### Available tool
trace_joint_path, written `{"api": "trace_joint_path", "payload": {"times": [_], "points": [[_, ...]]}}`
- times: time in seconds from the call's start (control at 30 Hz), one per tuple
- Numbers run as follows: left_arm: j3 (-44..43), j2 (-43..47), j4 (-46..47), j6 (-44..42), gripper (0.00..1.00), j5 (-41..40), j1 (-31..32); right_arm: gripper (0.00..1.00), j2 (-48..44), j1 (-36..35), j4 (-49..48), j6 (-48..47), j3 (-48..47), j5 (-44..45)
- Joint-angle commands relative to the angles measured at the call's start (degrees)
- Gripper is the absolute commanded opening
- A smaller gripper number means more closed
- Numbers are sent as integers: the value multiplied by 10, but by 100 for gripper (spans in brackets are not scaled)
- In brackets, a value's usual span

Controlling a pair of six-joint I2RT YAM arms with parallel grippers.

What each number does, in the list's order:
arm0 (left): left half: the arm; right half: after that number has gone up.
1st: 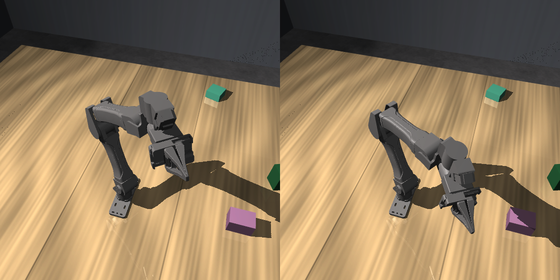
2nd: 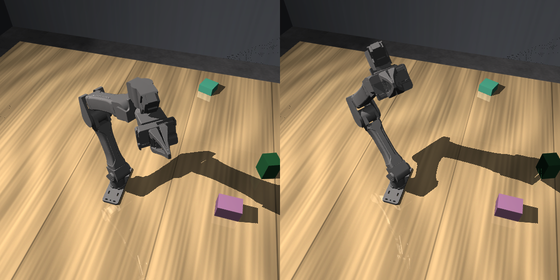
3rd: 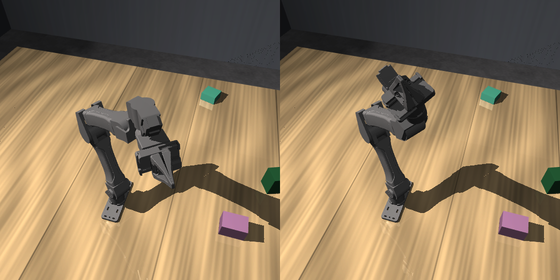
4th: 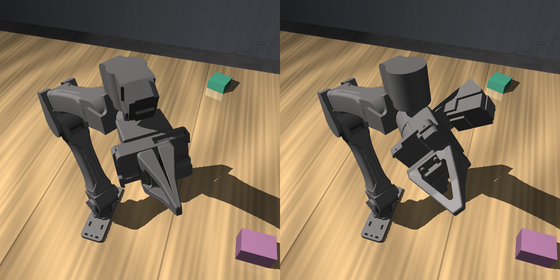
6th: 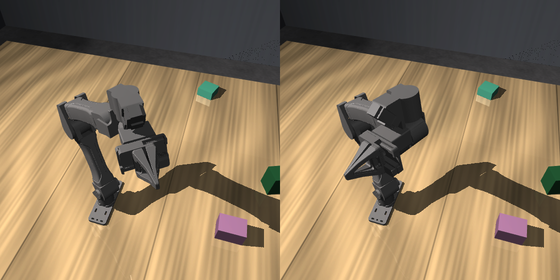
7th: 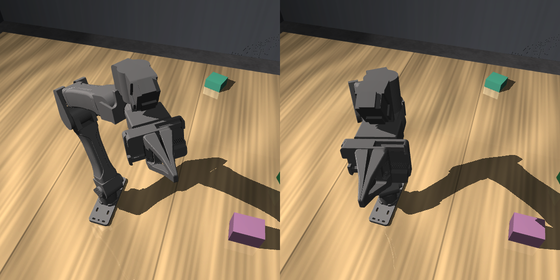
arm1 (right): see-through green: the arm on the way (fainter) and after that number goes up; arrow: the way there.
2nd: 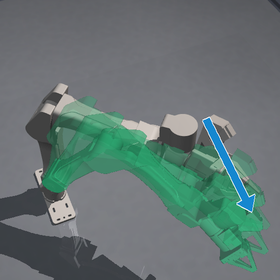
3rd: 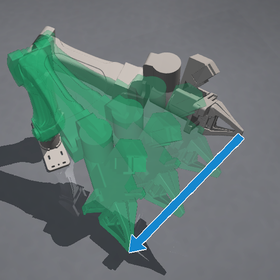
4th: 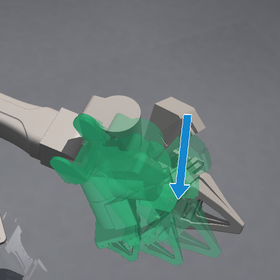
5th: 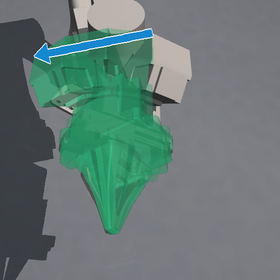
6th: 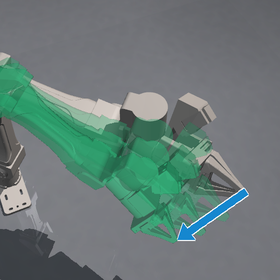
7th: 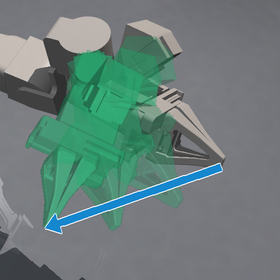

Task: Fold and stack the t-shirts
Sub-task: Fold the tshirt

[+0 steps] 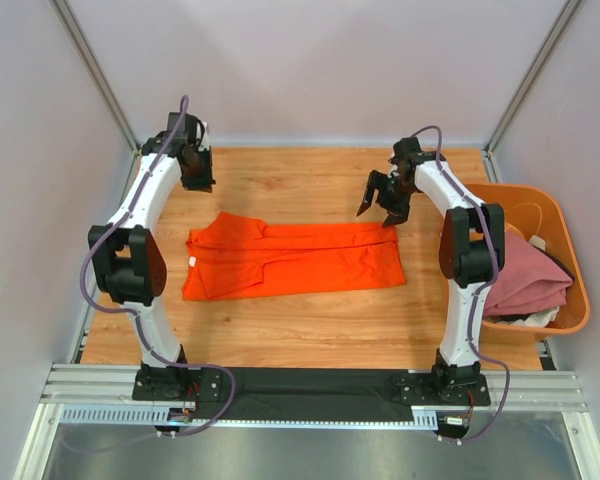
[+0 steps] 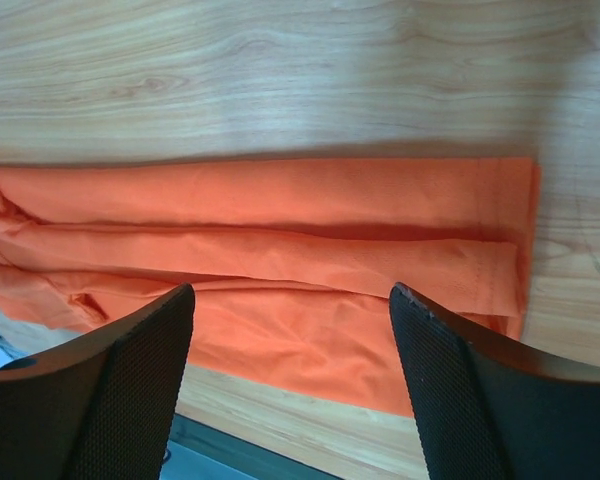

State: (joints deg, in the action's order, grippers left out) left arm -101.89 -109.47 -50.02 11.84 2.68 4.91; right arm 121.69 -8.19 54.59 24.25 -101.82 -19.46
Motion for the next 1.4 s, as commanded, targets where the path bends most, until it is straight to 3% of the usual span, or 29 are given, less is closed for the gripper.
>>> {"api": "trace_joint_path", "payload": {"times": [0.0,0.1,0.2,0.33,0.43,0.47,0.6,0.77,0.97,1.2,1.37], "points": [[7,-4,-19,11,15,-2,-1,82,-40,1,10,8,3,49],[52,15,-25,37,33,-12,-2,86,-51,4,23,26,6,93],[109,52,-21,71,43,-21,-10,89,-51,11,46,42,5,114],[138,81,-18,77,43,0,-14,88,-62,20,47,43,25,115],[150,81,20,21,43,25,-16,80,-58,25,46,25,33,123],[142,73,14,9,43,29,-17,74,-56,26,47,20,33,123],[79,-1,0,-22,43,33,-24,66,-51,27,33,-2,46,136],[42,-48,4,-2,41,29,-27,56,-34,27,13,-19,50,143],[63,-38,20,31,39,34,-27,47,-19,27,2,-20,43,153],[83,-26,28,32,38,30,-27,44,4,28,4,-14,23,161],[89,-26,33,29,39,42,-27,34,12,27,2,-10,23,159]]}}
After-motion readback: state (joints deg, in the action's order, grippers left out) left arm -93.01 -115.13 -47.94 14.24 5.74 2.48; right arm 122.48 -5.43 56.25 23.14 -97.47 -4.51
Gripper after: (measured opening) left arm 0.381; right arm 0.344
